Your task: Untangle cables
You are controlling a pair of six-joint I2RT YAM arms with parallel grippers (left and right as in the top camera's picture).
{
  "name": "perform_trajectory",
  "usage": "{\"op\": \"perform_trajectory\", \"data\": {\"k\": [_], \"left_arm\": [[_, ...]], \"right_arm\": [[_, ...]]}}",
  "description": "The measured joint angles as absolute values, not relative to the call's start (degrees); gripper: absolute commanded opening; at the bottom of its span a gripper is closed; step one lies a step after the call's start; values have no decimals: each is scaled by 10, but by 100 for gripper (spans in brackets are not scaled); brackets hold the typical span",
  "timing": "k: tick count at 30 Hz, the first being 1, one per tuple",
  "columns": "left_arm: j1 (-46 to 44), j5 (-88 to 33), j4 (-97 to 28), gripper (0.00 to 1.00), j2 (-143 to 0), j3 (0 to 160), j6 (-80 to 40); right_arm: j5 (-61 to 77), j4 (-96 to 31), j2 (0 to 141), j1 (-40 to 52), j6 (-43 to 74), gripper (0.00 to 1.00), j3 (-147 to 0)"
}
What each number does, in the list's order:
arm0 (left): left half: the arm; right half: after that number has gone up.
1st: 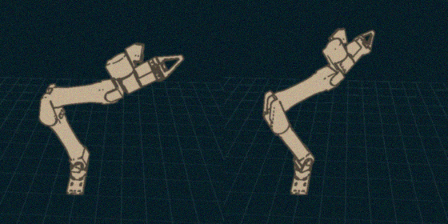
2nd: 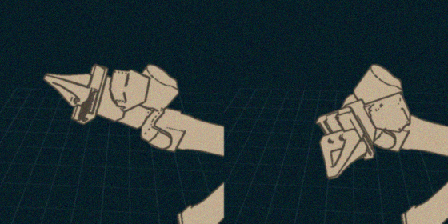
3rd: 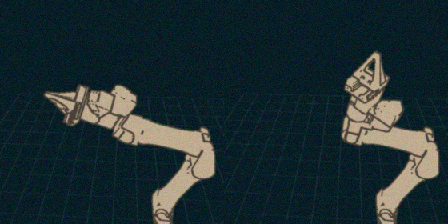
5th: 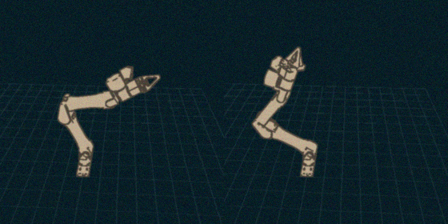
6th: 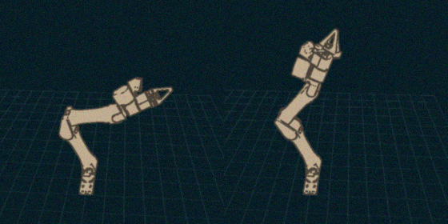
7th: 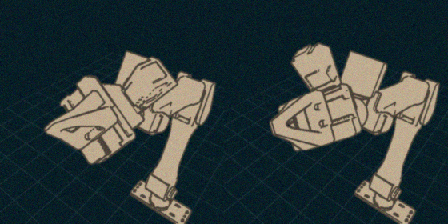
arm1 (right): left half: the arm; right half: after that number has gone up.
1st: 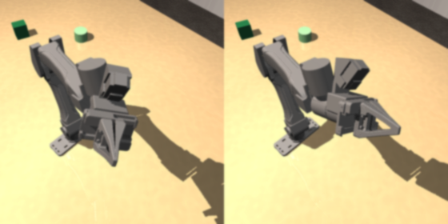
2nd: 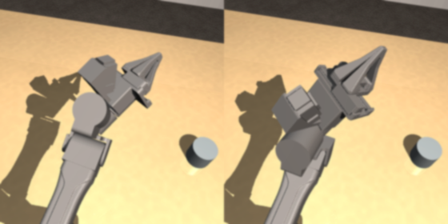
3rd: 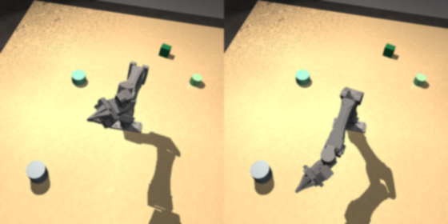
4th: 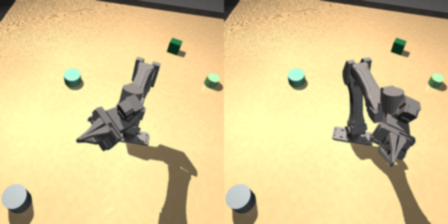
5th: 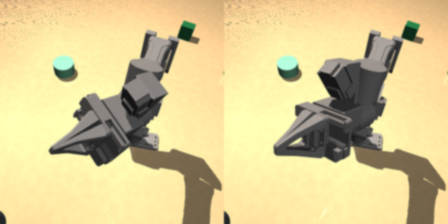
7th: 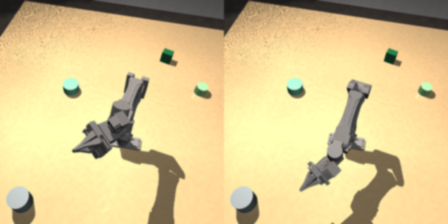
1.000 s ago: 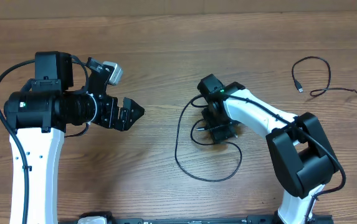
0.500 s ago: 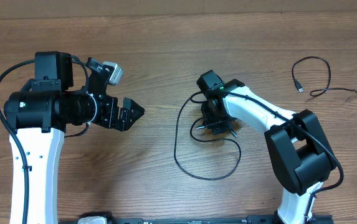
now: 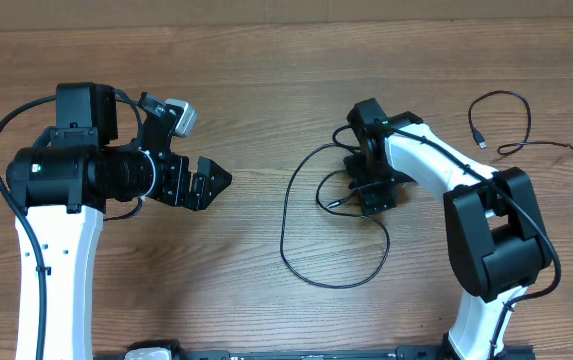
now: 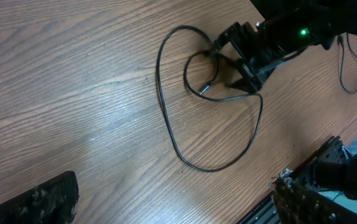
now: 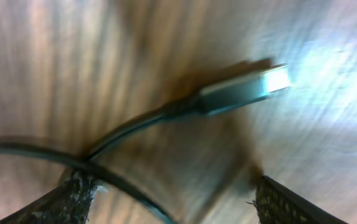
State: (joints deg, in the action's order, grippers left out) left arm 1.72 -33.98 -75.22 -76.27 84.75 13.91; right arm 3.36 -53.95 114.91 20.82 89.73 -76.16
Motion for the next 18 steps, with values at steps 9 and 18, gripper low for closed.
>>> {"op": "perform_trajectory", "data": {"k": [9, 18], "left_arm": [[17, -340, -752, 99, -763, 848, 139], [17, -340, -752, 100, -763, 848, 139]], "right_arm": [[90, -571, 1150, 218, 860, 80, -762], [85, -511, 1105, 218, 842, 89, -762]]}}
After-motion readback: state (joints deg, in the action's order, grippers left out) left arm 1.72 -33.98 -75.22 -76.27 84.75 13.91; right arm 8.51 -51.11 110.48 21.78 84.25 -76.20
